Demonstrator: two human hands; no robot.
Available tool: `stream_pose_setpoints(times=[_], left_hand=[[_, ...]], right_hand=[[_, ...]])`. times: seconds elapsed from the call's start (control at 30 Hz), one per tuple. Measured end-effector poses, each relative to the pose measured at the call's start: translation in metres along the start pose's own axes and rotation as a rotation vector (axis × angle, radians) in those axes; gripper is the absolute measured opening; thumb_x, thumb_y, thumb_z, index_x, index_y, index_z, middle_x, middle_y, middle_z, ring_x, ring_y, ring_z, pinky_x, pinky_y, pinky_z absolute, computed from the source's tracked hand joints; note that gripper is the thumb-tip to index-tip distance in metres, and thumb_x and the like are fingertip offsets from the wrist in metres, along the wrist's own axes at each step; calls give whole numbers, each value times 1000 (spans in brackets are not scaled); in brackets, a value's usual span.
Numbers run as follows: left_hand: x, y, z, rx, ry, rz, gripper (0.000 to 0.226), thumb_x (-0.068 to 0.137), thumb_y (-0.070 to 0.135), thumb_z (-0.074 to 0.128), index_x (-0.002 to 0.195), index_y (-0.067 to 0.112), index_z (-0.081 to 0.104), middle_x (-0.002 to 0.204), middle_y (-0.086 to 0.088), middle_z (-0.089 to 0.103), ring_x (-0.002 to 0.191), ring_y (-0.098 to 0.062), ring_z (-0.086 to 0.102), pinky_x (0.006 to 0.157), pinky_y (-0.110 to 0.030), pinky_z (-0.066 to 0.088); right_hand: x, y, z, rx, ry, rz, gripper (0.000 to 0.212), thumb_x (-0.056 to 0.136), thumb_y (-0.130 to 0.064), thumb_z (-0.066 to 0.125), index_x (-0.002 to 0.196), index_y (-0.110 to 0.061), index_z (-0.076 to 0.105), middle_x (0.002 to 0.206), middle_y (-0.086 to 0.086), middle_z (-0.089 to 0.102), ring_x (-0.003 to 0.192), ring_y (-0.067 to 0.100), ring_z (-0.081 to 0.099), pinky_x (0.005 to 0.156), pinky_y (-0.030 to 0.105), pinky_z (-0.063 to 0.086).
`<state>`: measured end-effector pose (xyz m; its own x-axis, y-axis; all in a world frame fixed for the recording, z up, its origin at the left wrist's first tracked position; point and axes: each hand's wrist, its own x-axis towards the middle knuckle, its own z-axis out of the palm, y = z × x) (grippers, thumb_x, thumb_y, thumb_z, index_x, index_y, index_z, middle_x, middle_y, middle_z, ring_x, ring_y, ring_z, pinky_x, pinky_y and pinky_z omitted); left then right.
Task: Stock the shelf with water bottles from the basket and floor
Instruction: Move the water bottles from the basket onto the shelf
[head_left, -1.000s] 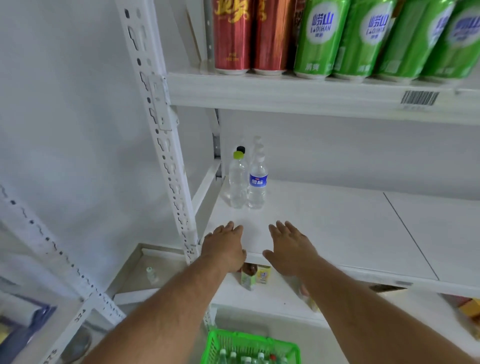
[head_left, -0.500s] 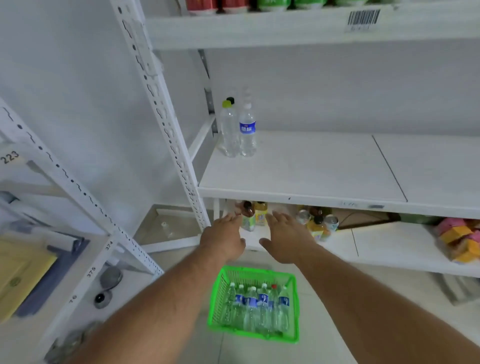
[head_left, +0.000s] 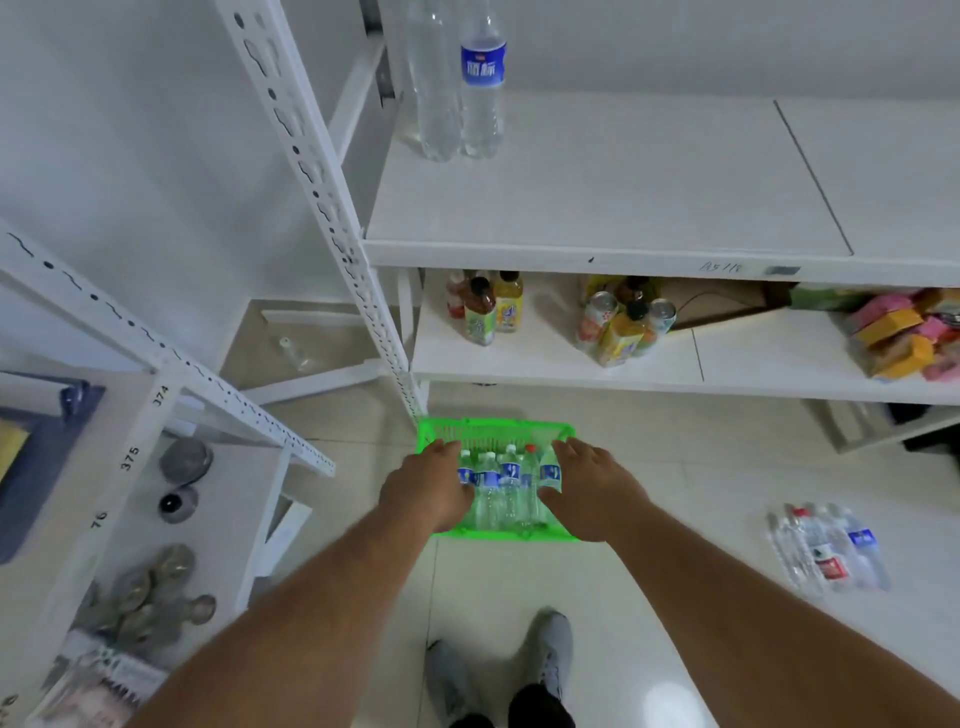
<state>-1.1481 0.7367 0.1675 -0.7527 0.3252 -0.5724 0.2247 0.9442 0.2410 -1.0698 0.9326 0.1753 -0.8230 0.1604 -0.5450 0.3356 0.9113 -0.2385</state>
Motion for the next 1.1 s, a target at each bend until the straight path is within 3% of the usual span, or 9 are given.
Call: stream_pose_setpoints(times=[0.13, 0.43, 0.7, 0.83, 0.93, 1.03, 1.1], left_hand=[[6, -19, 28, -44, -67, -16, 70, 89, 44, 55, 152, 27, 28, 156, 2, 34, 136, -28, 43, 108, -40, 41], [39, -28, 67, -111, -185, -69, 75, 91, 49, 54, 155, 26, 22, 159, -2, 30, 140, -27, 39, 111, -38, 38], [108, -19, 104, -318, -225, -148, 73, 93, 43, 57, 154, 21, 24, 160, -5, 29, 143, -22, 34, 113, -30, 31], [155, -26, 138, -404, -246, -209, 73, 91, 42, 60, 153, 21, 28, 157, -5, 34, 140, -23, 40, 110, -28, 35], [197, -38, 173, -480, -241, -265, 73, 88, 40, 66, 151, 19, 34, 153, -4, 41, 132, -20, 49, 103, -25, 41], [243, -53, 218, -510, -245, -327, 73, 86, 37, 70, 148, 16, 38, 147, -4, 49, 115, -18, 59, 93, -23, 44], [276, -65, 254, -523, -251, -348, 75, 84, 38, 72, 147, 15, 39, 147, -7, 49, 120, -19, 59, 97, -24, 46]], right_hand=[[-4, -1, 32, 16, -56, 52, 74, 96, -49, 48, 156, -15, 21, 162, 9, 23, 147, 29, 25, 118, 40, 28], [26, 9, 66, 82, -146, 102, 74, 96, -48, 47, 156, -15, 19, 162, 5, 23, 144, 29, 29, 116, 41, 31], [127, 48, 95, 192, -212, 117, 70, 95, -49, 50, 151, -14, 29, 152, 10, 40, 135, 31, 43, 107, 40, 39], [189, 71, 128, 314, -252, 197, 73, 96, -50, 50, 154, -13, 25, 155, 12, 37, 138, 30, 42, 108, 36, 38], [234, 85, 159, 432, -287, 273, 72, 96, -48, 53, 154, -14, 27, 154, 11, 39, 134, 28, 47, 100, 30, 40], [283, 101, 205, 546, -291, 344, 66, 95, -45, 56, 148, -11, 37, 137, 13, 58, 117, 28, 60, 90, 28, 45], [318, 109, 236, 594, -280, 385, 64, 93, -44, 58, 144, -10, 42, 121, 13, 67, 104, 27, 66, 88, 32, 52]])
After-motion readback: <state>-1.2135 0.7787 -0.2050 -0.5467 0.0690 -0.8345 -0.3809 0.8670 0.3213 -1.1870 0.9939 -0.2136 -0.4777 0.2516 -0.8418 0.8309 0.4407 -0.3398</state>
